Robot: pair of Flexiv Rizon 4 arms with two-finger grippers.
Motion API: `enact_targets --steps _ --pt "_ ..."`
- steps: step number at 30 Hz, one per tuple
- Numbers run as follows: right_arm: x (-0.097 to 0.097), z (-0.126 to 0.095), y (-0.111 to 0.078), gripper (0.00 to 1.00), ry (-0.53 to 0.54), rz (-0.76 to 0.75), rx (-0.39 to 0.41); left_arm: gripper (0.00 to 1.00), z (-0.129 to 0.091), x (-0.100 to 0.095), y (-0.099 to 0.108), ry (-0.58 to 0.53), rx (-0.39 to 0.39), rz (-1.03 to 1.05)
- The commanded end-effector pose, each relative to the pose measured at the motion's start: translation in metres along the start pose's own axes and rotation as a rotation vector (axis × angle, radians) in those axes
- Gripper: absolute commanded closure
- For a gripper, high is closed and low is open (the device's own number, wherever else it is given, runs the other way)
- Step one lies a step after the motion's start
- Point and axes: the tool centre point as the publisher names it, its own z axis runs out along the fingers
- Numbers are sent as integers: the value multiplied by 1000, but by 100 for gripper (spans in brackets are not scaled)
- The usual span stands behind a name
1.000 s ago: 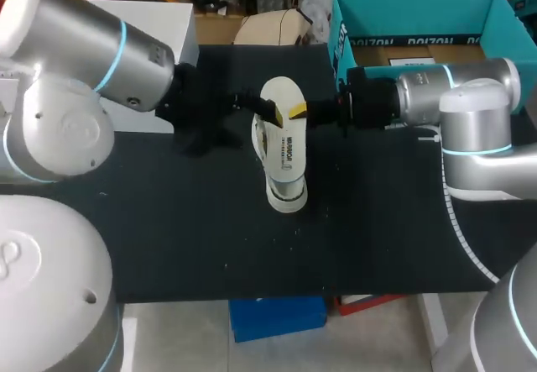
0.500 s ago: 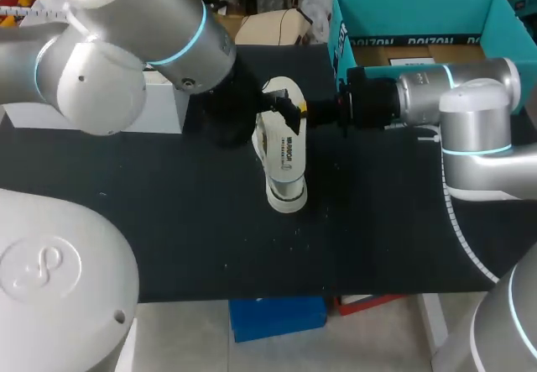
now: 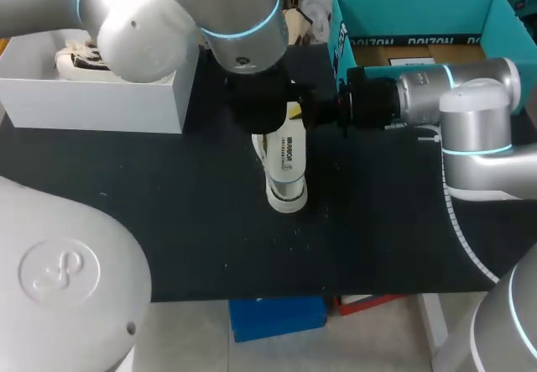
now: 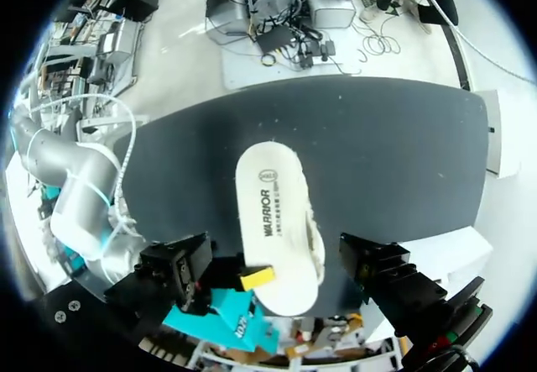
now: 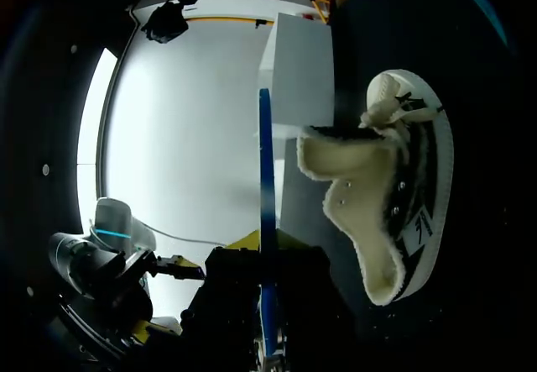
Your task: Take the shoe out of the shoebox, open the shoe tongue, remove and reinsert the insole, then place the shoe into the shoebox
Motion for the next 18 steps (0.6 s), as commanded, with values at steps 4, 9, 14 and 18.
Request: enact_targets --steps 4,9,14,18 --pt "0 1 0 100 -1 0 -2 0 0 -10 3 147 5 0" --pt "0 1 0 100 -1 0 -2 0 -3 -8 3 81 24 -30" --pt "0 1 0 100 -1 0 -2 0 -6 -7 6 56 39 -51" --pt "0 1 0 100 -1 0 -2 0 -8 -8 15 51 48 -55"
